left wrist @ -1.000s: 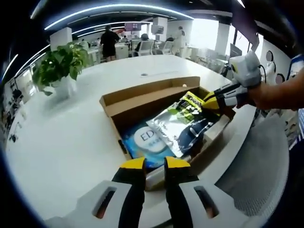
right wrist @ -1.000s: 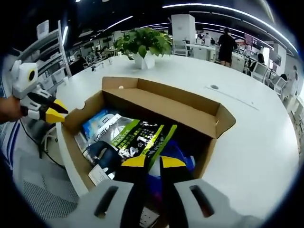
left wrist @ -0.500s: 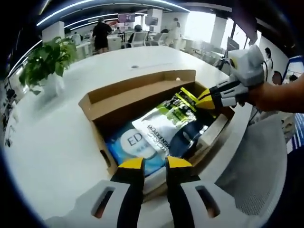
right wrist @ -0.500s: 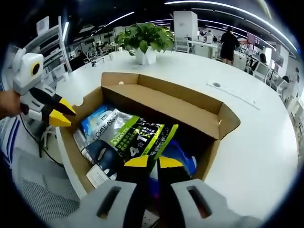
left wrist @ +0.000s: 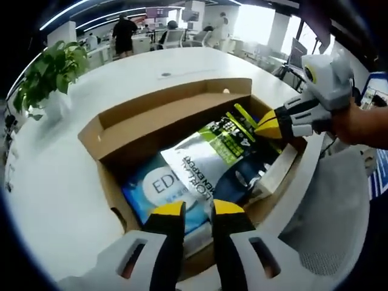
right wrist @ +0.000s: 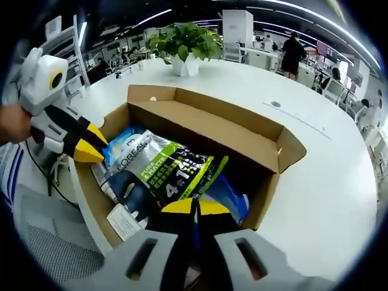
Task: Operate the shoe box by opening the lid, removing the specified soft item, and placing it in the target area until the item is outside and the box remains undamaged.
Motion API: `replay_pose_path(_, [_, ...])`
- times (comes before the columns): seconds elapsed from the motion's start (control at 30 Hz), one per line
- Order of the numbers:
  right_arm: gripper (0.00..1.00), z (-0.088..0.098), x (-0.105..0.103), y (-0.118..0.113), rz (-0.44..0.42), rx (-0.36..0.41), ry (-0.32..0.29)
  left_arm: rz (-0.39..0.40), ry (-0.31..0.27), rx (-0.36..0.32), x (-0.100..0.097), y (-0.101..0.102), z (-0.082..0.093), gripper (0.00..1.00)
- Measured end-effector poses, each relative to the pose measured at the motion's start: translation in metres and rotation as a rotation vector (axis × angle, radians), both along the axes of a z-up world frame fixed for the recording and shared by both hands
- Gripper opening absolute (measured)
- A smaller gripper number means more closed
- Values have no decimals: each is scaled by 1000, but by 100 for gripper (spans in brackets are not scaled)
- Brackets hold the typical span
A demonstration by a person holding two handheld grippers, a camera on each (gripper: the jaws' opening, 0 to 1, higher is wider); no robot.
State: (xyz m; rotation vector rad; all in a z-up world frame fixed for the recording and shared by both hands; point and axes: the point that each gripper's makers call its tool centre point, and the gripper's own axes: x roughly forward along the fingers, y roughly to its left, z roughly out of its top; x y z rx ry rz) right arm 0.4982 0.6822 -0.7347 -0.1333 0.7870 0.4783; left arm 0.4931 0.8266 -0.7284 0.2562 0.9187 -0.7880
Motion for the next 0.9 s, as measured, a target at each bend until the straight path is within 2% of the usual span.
replay_pose_path(0.3, [0,-4,0,-2,1,-8,12,11,31,9,26,-11,-13,12])
replay_pose_path(0.47, [0,-7,-1,-4,-5,-7,18,36,79,-15,26,-16,-20,13])
replay_pose_path(0.6, [0,-8,-1,-4,-3,-9,18,35,88,-18,24,-17,-23,13])
replay_pose_path(0.67, [0,-8,0,-4,-3,-8,20,59,118,-38,23,-19,-25,13])
replay_pose_path(0.83, [0,-9,0,-3,-1,-9,24,70,116,-34,26,-18,-25,15])
replay_pose_path(0.9, [0,-9,1,-3,1,-10,23,92,141,-70,26,-20,-25,15])
